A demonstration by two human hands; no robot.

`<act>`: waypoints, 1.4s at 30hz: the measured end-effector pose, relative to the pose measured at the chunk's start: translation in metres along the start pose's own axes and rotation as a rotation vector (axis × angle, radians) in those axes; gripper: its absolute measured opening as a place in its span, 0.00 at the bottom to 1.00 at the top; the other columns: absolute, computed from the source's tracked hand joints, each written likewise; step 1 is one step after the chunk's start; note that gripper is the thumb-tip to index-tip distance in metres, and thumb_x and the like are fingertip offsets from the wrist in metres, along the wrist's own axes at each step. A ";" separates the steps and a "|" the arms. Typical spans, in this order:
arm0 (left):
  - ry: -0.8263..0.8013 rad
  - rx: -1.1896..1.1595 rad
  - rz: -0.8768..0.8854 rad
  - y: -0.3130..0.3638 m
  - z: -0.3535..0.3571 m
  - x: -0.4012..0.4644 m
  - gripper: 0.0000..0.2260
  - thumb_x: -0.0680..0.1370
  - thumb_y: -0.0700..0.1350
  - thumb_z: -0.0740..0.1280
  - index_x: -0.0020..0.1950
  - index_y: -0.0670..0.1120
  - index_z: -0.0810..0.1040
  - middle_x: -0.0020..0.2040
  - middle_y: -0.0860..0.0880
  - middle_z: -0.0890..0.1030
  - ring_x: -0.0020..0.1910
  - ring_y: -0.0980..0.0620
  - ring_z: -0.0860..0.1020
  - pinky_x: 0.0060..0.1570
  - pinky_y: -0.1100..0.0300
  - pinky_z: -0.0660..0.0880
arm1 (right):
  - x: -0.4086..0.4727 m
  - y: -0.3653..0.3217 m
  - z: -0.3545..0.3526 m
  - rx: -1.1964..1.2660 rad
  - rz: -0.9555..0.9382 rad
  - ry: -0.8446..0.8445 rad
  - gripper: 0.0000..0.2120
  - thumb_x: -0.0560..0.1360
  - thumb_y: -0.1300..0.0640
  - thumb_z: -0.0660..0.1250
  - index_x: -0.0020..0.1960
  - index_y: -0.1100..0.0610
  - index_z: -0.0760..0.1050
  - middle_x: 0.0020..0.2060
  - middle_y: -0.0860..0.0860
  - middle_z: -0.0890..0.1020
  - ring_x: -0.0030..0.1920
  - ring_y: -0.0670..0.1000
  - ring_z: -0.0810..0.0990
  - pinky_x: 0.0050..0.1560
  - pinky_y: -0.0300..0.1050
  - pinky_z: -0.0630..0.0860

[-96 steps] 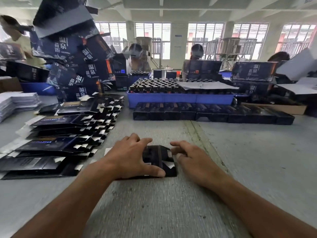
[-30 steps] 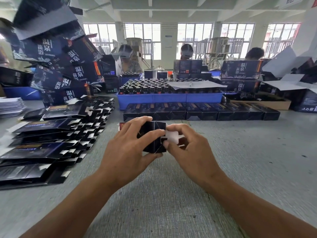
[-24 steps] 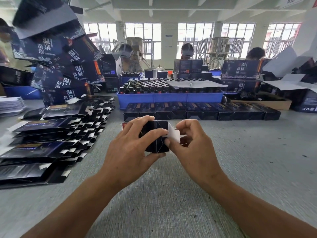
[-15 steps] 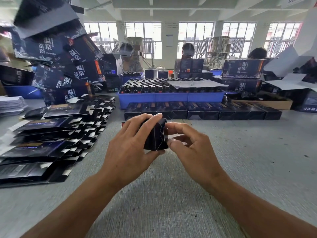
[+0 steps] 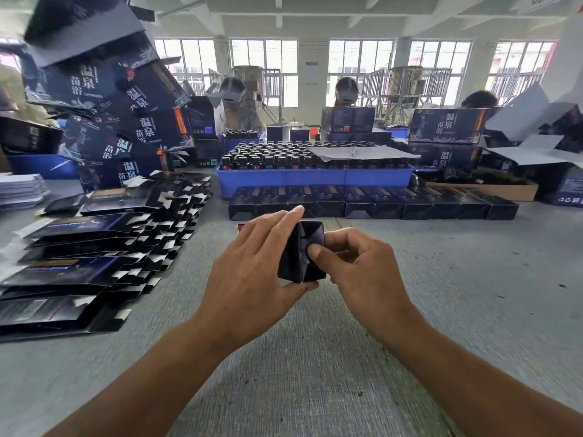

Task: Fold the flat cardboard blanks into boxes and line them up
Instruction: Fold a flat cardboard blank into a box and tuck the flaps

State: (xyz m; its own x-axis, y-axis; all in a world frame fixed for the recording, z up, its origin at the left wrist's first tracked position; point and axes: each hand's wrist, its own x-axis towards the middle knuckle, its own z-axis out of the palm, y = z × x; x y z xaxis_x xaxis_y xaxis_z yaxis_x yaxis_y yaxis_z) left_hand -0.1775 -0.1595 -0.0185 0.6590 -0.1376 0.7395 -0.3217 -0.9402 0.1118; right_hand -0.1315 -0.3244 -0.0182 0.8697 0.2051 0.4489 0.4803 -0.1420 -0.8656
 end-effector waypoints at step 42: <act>-0.067 -0.958 -0.385 -0.008 -0.003 0.005 0.23 0.79 0.46 0.70 0.67 0.70 0.72 0.59 0.60 0.79 0.57 0.55 0.81 0.48 0.62 0.81 | 0.007 -0.005 -0.014 0.137 -0.045 -0.085 0.26 0.78 0.56 0.71 0.68 0.32 0.69 0.54 0.38 0.82 0.54 0.36 0.81 0.42 0.28 0.77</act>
State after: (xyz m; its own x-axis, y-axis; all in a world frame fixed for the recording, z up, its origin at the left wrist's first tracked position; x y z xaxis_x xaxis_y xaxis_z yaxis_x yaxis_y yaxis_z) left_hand -0.1735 -0.1524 -0.0139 0.8589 0.0753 0.5065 -0.4680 -0.2861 0.8361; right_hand -0.1265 -0.3356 -0.0072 0.8319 0.2907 0.4727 0.4936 0.0015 -0.8697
